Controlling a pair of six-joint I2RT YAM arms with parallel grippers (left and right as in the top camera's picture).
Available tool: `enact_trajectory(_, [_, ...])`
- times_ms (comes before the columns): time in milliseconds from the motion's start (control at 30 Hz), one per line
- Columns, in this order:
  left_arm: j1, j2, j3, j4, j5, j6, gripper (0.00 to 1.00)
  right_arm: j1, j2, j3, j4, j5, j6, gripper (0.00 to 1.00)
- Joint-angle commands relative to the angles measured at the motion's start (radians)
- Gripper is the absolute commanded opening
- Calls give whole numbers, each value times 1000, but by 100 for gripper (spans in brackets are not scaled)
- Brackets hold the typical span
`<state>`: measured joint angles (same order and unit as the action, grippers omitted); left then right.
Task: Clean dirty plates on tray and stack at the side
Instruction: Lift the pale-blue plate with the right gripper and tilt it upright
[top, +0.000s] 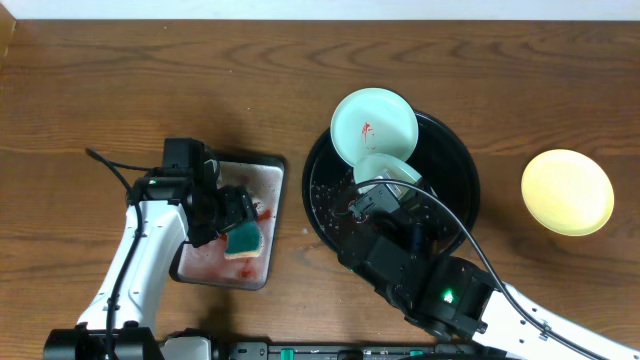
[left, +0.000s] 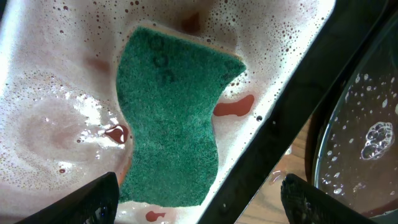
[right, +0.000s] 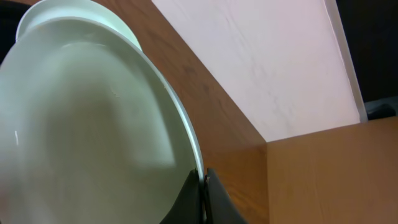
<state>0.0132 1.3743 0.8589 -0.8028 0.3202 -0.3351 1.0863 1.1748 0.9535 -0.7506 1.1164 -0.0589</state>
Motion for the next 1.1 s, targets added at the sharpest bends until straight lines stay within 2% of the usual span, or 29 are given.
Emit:
enact_trajectory(0, [5, -11, 7, 1, 8, 13, 84, 13, -3, 5, -1, 16, 24, 1])
enact_trajectory(800, [5, -11, 7, 1, 8, 13, 84, 9, -3, 5, -2, 4, 26, 1])
enact_trajectory(900, [5, -11, 7, 1, 8, 13, 84, 10, -3, 5, 29, -101, 63, 1])
enact_trajectory(967, [5, -11, 7, 1, 8, 13, 84, 5, 1, 5, -12, -62, 53, 1])
enact_trajectory(1000, [5, -11, 7, 1, 8, 13, 84, -19, 7, 5, -44, -10, 164, 1])
enact_trajectory(1033, [5, -11, 7, 1, 8, 13, 84, -26, 8, 5, -42, -63, 204, 1])
enact_trajectory(1067, [5, -11, 7, 1, 8, 13, 84, -26, 8, 5, -43, -132, 177, 1])
